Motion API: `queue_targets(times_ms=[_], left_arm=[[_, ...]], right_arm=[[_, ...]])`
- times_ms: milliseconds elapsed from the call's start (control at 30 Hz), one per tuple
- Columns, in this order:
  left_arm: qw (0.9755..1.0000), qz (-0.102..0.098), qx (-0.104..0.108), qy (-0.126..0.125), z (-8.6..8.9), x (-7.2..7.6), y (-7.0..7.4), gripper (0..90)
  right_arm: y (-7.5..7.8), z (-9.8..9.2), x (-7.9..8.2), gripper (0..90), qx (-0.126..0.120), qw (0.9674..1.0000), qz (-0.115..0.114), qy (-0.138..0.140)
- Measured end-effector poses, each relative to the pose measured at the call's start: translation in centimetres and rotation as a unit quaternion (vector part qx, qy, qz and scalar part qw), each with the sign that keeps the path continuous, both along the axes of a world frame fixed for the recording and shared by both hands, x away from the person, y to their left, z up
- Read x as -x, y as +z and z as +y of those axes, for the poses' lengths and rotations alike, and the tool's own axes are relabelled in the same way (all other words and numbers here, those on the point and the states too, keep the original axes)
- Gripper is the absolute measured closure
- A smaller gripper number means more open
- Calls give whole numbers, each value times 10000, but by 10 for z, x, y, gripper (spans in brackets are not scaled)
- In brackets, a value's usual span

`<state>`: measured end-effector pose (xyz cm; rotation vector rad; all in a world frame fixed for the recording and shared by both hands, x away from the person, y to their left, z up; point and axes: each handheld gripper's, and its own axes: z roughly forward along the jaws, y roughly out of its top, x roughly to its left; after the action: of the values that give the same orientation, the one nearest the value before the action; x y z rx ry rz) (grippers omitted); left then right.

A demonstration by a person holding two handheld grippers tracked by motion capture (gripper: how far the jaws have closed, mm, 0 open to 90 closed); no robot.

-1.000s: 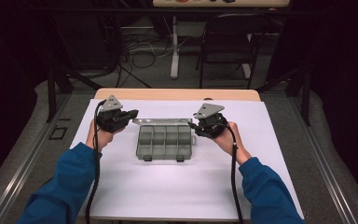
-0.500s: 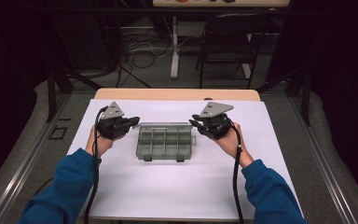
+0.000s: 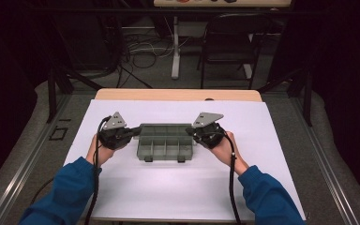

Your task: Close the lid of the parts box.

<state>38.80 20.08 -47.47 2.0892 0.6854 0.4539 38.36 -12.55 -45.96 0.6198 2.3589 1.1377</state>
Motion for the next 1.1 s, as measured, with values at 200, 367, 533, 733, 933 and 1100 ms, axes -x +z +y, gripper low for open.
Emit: queue_targets(times_ms=[200, 367, 533, 733, 933, 1100], left_arm=[[9999, 96, -96, -90, -3, 6, -10, 900], [9997, 177, -143, -129, -4, 9, -19, 900], [9993, 293, -171, -143, -5, 10, -30, 900], [9990, 367, -230, -129, -7, 11, -42, 900], [9988, 382, -284, -119, -8, 12, -50, 900], [9993, 277, -215, -94, -7, 14, -56, 900]], right_arm=[[-14, 4, 4, 900, 109, 9998, 123, 58], [-23, 4, 6, 900, 197, 9995, 226, 122], [-34, 5, 7, 900, 290, 9990, 300, 127], [-46, 6, 8, 900, 374, 9986, 363, 127], [-55, 8, 8, 900, 509, 9975, 461, 143], [-59, 8, 8, 900, 505, 9976, 442, 149]])
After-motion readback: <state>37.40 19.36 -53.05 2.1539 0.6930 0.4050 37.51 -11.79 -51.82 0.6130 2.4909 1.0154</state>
